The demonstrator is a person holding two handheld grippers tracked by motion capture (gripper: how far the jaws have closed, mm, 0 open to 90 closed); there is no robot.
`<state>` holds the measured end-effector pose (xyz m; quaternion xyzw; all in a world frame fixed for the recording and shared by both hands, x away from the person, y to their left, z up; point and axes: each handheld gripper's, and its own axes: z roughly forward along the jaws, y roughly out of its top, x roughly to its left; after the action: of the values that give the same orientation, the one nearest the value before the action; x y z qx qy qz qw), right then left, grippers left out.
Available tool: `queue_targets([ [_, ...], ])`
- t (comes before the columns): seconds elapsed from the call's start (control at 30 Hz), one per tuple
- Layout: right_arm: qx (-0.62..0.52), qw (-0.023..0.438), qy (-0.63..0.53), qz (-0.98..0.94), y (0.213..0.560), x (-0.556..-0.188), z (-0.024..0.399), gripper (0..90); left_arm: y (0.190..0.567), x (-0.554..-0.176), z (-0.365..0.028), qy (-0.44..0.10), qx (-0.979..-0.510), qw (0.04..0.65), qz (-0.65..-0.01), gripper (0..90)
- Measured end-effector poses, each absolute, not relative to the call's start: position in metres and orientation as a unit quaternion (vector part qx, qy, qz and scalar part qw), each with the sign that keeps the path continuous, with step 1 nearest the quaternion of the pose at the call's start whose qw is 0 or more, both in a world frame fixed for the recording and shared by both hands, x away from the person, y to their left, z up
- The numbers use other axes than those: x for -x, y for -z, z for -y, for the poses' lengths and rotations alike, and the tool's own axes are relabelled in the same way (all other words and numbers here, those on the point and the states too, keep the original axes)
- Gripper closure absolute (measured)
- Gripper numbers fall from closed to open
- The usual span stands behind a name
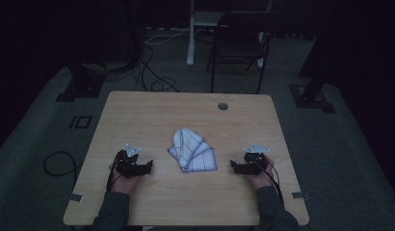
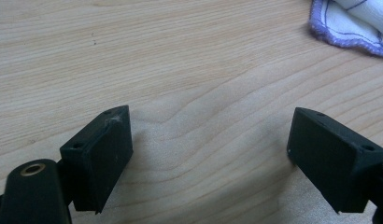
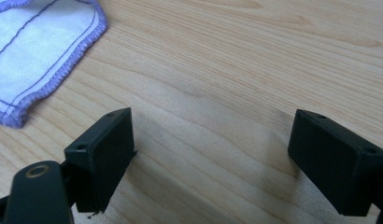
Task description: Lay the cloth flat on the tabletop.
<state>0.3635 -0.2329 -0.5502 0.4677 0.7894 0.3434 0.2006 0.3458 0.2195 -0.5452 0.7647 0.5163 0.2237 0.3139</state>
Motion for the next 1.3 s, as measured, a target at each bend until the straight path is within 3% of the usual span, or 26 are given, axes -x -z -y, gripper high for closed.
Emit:
queue_targets([
  [0.6,-0.468,0.201,-0.344,-0.789,0.55,-0.362,0.233,15.4,0.542,-0.343,-0.22,-0.223,-0.767,0.321,-0.509,32.9],
  [0.9,-0.47,0.199,-0.34,-0.79,0.547,-0.36,0.232,27.0,0.539,-0.344,-0.221,-0.216,-0.771,0.315,-0.509,43.9],
  [1.3,-0.455,0.215,-0.35,-0.79,0.536,-0.352,0.225,34.7,0.527,-0.343,-0.209,-0.225,-0.781,0.327,-0.482,43.9],
])
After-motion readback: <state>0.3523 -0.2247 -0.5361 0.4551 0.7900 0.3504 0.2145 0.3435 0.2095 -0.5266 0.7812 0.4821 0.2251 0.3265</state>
